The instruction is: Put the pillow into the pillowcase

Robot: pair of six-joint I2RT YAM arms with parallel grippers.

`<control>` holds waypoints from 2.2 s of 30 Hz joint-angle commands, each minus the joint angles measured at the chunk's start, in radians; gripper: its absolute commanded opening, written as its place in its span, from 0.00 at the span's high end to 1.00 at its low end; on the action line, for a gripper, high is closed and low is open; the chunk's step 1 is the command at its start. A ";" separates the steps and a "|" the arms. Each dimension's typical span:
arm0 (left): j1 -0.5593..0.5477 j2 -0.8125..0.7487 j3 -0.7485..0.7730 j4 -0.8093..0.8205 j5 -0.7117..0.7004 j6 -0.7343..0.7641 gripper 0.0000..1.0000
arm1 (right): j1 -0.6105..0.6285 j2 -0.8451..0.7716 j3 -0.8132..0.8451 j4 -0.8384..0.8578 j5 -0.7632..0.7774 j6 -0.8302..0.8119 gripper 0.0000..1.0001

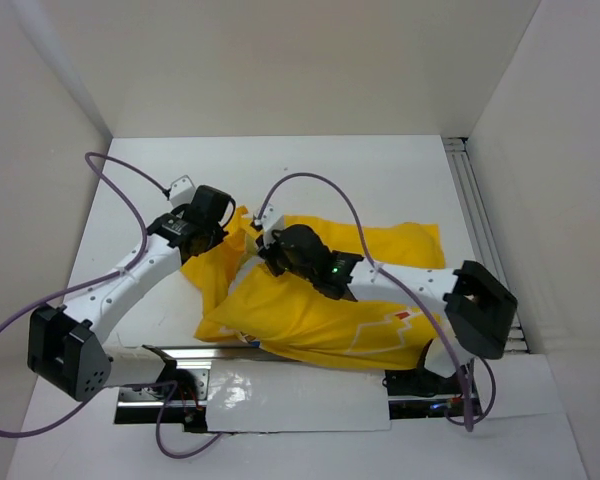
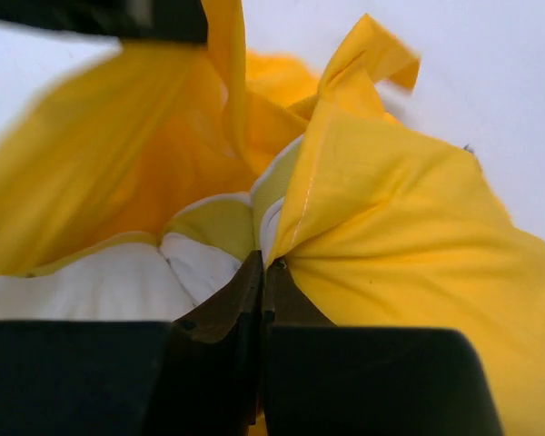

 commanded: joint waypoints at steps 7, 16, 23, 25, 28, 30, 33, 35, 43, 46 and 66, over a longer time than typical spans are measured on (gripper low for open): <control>0.041 0.020 0.055 0.161 -0.152 -0.095 1.00 | 0.069 -0.084 -0.094 0.059 -0.283 0.013 1.00; 0.041 -0.162 0.009 0.259 -0.080 -0.023 1.00 | 0.069 0.259 0.088 -0.019 -0.088 0.057 1.00; 0.032 -0.437 -0.093 0.379 -0.014 0.109 1.00 | -0.056 0.470 0.335 -0.241 0.333 0.262 1.00; 0.032 -0.459 -0.093 0.379 0.035 0.166 1.00 | -0.114 0.470 0.387 -0.278 0.403 0.343 1.00; 0.032 -0.473 -0.115 0.401 0.115 0.197 1.00 | -0.196 0.470 0.424 -0.266 0.413 0.408 1.00; 0.032 -0.464 -0.126 0.401 0.135 0.207 1.00 | -0.227 0.434 0.424 -0.198 0.401 0.419 1.00; 0.032 -0.416 -0.151 0.401 0.135 0.197 1.00 | -0.276 0.389 0.398 -0.067 0.356 0.341 0.92; 0.032 -0.382 -0.174 0.411 0.146 0.183 1.00 | -0.334 0.389 0.471 -0.085 0.208 0.263 0.75; 0.032 -0.140 -0.119 0.444 0.127 0.189 1.00 | -0.365 0.188 0.392 -0.217 -0.312 0.111 0.01; 0.041 -0.080 -0.042 0.379 0.098 0.180 1.00 | -0.334 0.055 0.273 -0.208 -0.348 0.111 0.01; 0.147 -0.342 -0.177 0.154 0.052 0.063 1.00 | -0.006 0.334 0.230 -0.147 0.000 -0.002 1.00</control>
